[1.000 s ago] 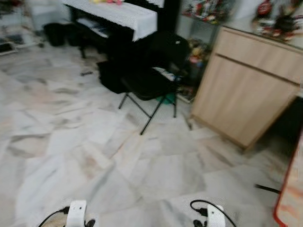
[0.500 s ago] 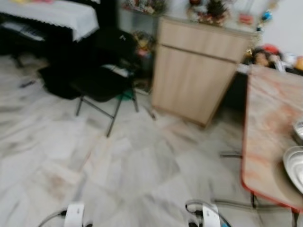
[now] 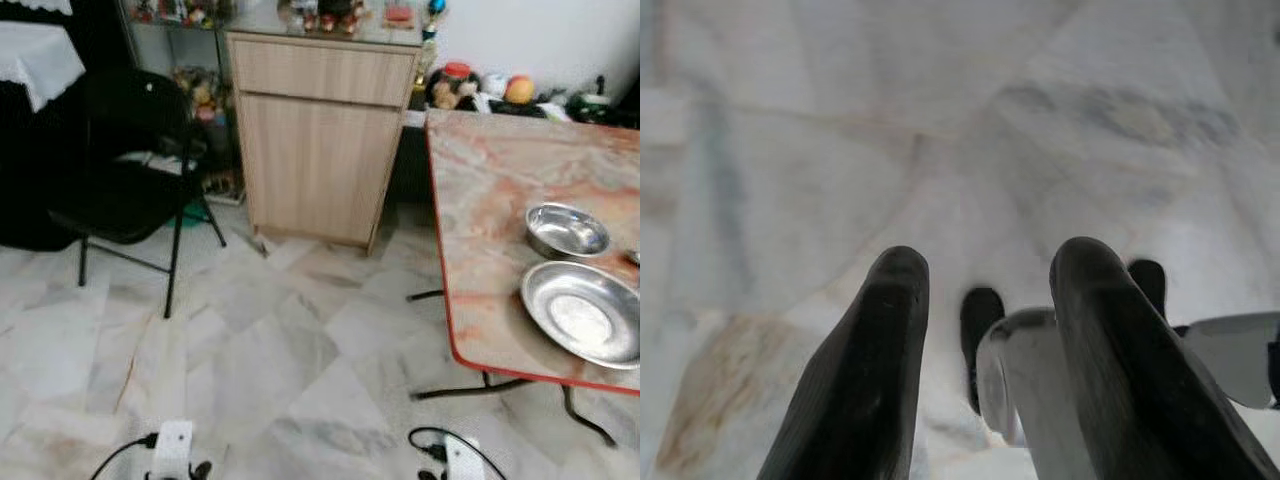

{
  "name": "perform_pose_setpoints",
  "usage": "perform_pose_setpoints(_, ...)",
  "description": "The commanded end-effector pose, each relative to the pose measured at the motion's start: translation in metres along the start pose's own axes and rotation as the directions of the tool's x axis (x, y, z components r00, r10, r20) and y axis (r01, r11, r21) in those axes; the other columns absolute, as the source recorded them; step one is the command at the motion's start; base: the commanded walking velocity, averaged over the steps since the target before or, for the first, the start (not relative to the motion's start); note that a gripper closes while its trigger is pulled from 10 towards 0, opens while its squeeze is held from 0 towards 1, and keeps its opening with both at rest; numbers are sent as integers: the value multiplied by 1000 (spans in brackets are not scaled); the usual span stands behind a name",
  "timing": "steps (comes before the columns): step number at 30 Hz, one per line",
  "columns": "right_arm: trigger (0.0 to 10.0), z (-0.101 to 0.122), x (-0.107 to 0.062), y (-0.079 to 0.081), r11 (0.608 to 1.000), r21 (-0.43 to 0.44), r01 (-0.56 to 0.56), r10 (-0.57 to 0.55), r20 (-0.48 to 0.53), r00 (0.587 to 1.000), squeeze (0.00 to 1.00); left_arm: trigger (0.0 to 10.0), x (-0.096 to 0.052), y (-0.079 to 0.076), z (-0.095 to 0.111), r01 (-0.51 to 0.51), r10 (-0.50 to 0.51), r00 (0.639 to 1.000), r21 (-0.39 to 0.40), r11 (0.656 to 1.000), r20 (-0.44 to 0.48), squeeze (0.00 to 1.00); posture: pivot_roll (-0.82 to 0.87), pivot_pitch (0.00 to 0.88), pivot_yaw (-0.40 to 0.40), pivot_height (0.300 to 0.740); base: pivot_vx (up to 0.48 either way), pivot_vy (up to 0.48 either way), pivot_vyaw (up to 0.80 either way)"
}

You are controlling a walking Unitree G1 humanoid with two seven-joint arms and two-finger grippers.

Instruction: Setting the table

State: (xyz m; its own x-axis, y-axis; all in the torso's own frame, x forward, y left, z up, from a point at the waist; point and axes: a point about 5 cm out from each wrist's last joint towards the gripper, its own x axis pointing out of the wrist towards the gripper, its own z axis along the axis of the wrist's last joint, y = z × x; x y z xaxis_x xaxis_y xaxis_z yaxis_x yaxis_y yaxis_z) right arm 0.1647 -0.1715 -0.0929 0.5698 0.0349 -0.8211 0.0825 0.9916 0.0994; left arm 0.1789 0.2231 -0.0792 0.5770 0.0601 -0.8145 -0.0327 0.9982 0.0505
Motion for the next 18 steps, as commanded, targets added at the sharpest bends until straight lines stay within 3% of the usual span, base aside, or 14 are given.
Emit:
perform_pose_setpoints(1, 10000, -3, -1, -2, 1000, -2, 6, -6, -14, 1000, 0, 10000, 0, -2, -2, 1, -1, 1000, -4, 1000, -10, 0, 124, 0, -51, 740, 0, 0, -769)
perform_pose_setpoints(11, 10000, -2, 0, 0, 1000, -13, 3, -3, -13, 1000, 0, 10000, 0, -2, -1, 2, -2, 1000, -7, 1000, -8, 0, 126, 0, -49, 740, 0, 0, -753)
perform_pose_setpoints(18, 10000, -3, -1, -1, 1000, -28, 4, -4, -12, 1000, 0, 10000, 1, -3, -1, 5, -5, 1000, 12, 1000, -15, 0, 126, 0, -48, 740, 0, 0, -114)
